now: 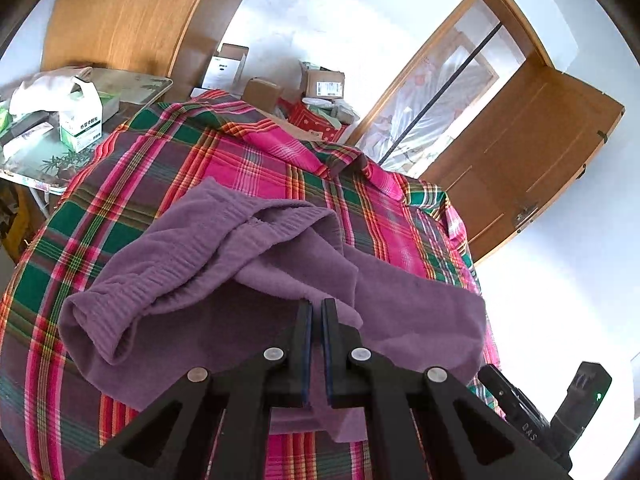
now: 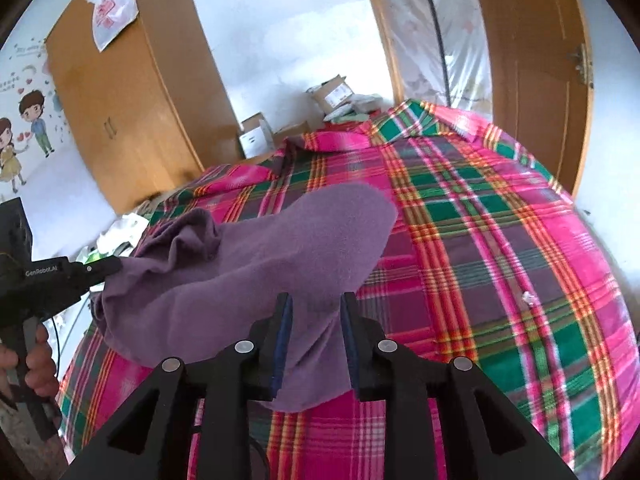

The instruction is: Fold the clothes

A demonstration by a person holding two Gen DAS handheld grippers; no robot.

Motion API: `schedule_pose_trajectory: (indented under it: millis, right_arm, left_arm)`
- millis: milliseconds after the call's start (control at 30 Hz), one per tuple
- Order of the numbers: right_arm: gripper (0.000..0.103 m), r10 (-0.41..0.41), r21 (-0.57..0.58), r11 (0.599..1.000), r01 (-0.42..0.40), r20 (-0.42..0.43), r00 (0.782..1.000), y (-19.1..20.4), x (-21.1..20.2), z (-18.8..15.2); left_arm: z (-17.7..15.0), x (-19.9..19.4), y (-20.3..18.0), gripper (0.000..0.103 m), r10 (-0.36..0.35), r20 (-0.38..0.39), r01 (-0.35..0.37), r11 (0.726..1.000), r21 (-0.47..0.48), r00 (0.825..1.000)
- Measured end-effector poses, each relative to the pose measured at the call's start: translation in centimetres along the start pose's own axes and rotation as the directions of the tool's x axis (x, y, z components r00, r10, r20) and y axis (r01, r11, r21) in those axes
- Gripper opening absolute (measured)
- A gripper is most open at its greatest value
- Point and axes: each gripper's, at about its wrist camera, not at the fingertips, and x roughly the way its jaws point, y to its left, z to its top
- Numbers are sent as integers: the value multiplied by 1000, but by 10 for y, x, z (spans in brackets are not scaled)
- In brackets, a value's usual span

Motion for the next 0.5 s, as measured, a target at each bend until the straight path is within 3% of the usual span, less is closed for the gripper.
schedule_pose_trajectory:
  millis: [133, 300, 367, 400, 500]
  right_arm:
    - [27, 7, -55, 998, -3, 74, 997, 14, -18, -6]
    - [29, 105, -187, 977, -101, 10, 994, 48, -5, -22]
    - [35, 138, -226, 964, -139, -21, 990, 63, 3, -31]
    - [45, 148, -250, 956, -152, -33, 988, 70, 7, -35]
    - [46, 160, -335, 927, -166, -45, 986, 96, 14, -46]
  left_arm:
    - [3, -2, 0, 5, 3, 12, -3, 1000, 1, 1000]
    - [9, -7, -1, 5, -7, 34, 8, 1000, -8, 999]
    - [12, -11, -1, 5, -11, 50, 12, 1000, -15, 999]
    - [15, -12, -1, 5, -16, 56, 17, 1000, -17, 998]
    - [20, -16, -2, 5, -20, 75, 22, 999, -23, 997]
